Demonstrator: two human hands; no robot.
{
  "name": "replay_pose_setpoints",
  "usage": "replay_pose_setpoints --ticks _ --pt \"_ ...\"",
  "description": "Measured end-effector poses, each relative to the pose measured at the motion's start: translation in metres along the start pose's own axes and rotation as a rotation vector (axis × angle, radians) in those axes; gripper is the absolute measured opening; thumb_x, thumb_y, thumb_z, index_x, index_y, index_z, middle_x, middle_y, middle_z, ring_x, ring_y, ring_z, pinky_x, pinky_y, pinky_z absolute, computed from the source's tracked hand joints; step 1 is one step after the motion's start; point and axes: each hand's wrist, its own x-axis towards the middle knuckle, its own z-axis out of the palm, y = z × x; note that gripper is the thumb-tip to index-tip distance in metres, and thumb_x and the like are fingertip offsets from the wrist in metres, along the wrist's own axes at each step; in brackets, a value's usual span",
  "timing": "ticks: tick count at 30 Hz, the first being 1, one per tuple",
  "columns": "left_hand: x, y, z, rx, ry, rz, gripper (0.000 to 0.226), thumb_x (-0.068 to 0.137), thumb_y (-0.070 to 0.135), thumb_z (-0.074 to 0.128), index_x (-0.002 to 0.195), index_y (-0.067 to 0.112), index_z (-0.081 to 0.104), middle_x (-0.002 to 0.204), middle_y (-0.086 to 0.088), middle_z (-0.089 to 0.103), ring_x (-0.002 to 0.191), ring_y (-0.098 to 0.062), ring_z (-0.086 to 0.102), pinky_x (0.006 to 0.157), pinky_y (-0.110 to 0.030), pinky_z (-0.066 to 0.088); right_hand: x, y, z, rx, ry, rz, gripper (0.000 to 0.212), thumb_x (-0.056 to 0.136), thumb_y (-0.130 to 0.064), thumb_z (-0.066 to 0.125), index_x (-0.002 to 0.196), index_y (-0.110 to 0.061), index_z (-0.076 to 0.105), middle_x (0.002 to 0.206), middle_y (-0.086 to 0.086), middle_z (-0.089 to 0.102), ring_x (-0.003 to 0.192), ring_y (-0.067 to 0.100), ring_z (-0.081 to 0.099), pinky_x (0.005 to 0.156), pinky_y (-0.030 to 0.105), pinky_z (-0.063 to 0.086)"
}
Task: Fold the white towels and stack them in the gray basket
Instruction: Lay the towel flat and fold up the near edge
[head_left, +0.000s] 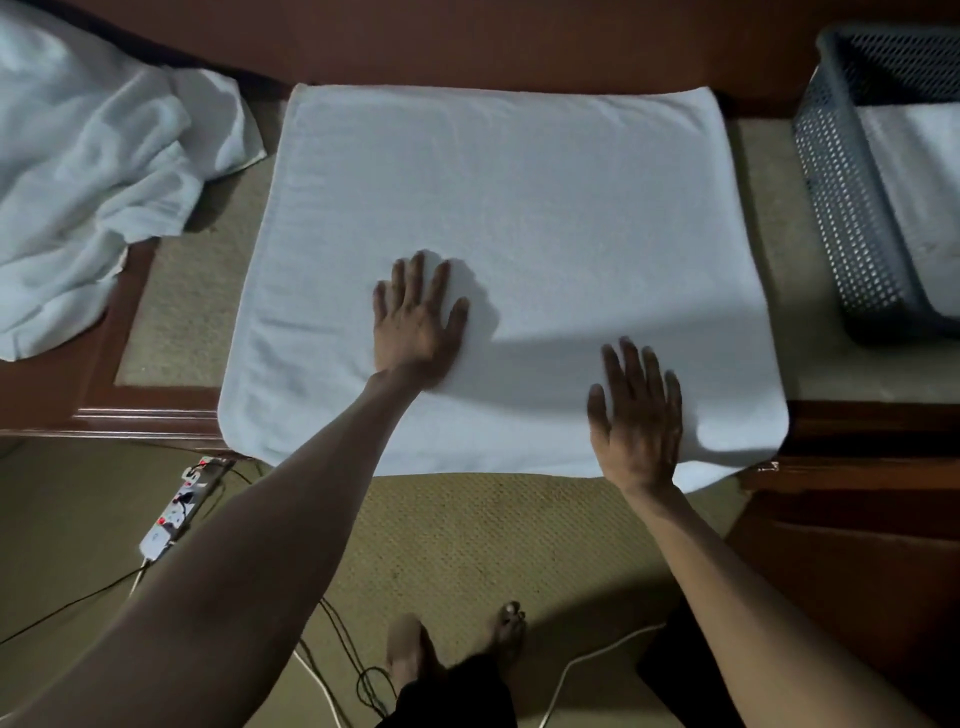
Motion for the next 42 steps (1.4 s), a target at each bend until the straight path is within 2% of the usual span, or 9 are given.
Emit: replay_pose_setpoints --ticks 5,10,21,26,30,33,35,37,42 --pt "-0.065 -0.03 -0.014 -0.069 0.023 0.13 0.057 0.109 0.051 0.022 0.157 0.026 0.04 0.167 -0.005 0.031 0.155 -0.027 0.024 0.122 -0.052 0.023 0.001 -0.004 -0.003 0.012 0.038 0.036 0.051 0.103 -0.034 0.036 0.15 -0.017 0.047 0.159 0.006 0.042 0.149 0.027 0.034 0.119 0.049 0.026" --pt "-0.113 -0.126 -0.032 0.088 0.019 0.176 0.055 0.11 0.051 0.017 0.163 0.038 0.016 0.172 0.006 0.012 0.159 -0.018 0.007 0.128 -0.046 0.011 -0.001 -0.006 -0.002 0.02 0.066 0.023 0.05 0.101 -0.029 0.039 0.149 -0.015 0.049 0.158 0.008 0.043 0.148 0.029 0.035 0.118 0.051 0.028" --pt "-0.133 -0.177 -0.041 -0.131 0.137 -0.137 0.064 0.109 0.053 0.014 0.163 0.022 0.022 0.171 -0.003 0.016 0.158 -0.022 0.01 0.127 -0.043 0.007 -0.019 -0.02 -0.003 0.035 0.112 0.172 0.047 0.105 -0.033 0.036 0.148 -0.013 0.045 0.157 0.01 0.042 0.147 0.03 0.034 0.117 0.049 0.027" --pt "-0.169 -0.174 -0.03 -0.176 0.317 -0.291 0.045 0.108 0.019 0.039 0.153 0.017 0.043 0.164 -0.009 0.036 0.153 -0.033 0.025 0.122 -0.057 0.021 -0.048 -0.026 -0.007 0.058 0.161 0.253 0.042 0.108 -0.031 0.039 0.145 -0.012 0.046 0.156 0.01 0.041 0.148 0.029 0.034 0.115 0.048 0.027" --pt "-0.199 -0.123 -0.021 -0.294 0.453 -0.311 0.032 0.106 0.024 0.052 0.137 0.02 0.057 0.153 -0.008 0.044 0.143 -0.026 0.037 0.112 -0.042 0.03 -0.074 -0.029 -0.004 0.222 0.297 0.374 0.029 0.104 -0.025 0.046 0.127 -0.011 0.057 0.138 0.013 0.052 0.131 0.031 0.048 0.103 0.044 0.037" --pt "-0.213 -0.089 -0.001 -0.711 0.528 -0.57 0.023 0.105 0.03 0.052 0.122 0.015 0.055 0.124 -0.01 0.052 0.111 -0.023 0.051 0.092 -0.038 0.042 -0.086 -0.031 0.004 0.552 0.369 0.909 0.039 0.103 -0.03 0.042 0.121 0.0 0.058 0.129 0.024 0.058 0.116 0.04 0.057 0.093 0.038 0.04" --pt "-0.205 -0.077 0.016 -1.165 0.519 -1.023 0.028 0.103 0.039 0.049 0.118 0.015 0.048 0.108 -0.008 0.053 0.089 -0.02 0.052 0.076 -0.038 0.045 -0.091 -0.024 0.015 0.861 0.227 1.438 0.042 0.108 -0.035 0.036 0.124 -0.001 0.056 0.137 0.022 0.057 0.104 0.035 0.062 0.083 0.038 0.045" --pt "-0.194 -0.074 0.033 -1.572 0.399 -1.403 0.053 0.1 0.057 0.05 0.131 0.013 0.047 0.113 -0.007 0.058 0.087 -0.019 0.058 0.067 -0.033 0.047 -0.093 -0.016 0.024 1.225 0.102 1.717 0.046 0.106 -0.049 0.033 0.119 -0.01 0.055 0.138 0.016 0.058 0.088 0.023 0.06 0.074 0.036 0.05" --pt "-0.178 -0.076 0.072 -2.034 0.297 -1.443 0.105 0.082 0.089 0.046 0.159 0.02 0.032 0.152 -0.01 0.047 0.132 -0.029 0.052 0.114 -0.051 0.035 -0.073 -0.001 0.046 1.628 0.024 1.738 0.078 0.098 -0.073 0.023 0.137 -0.014 0.054 0.13 0.011 0.058 0.11 0.027 0.058 0.105 0.045 0.044"
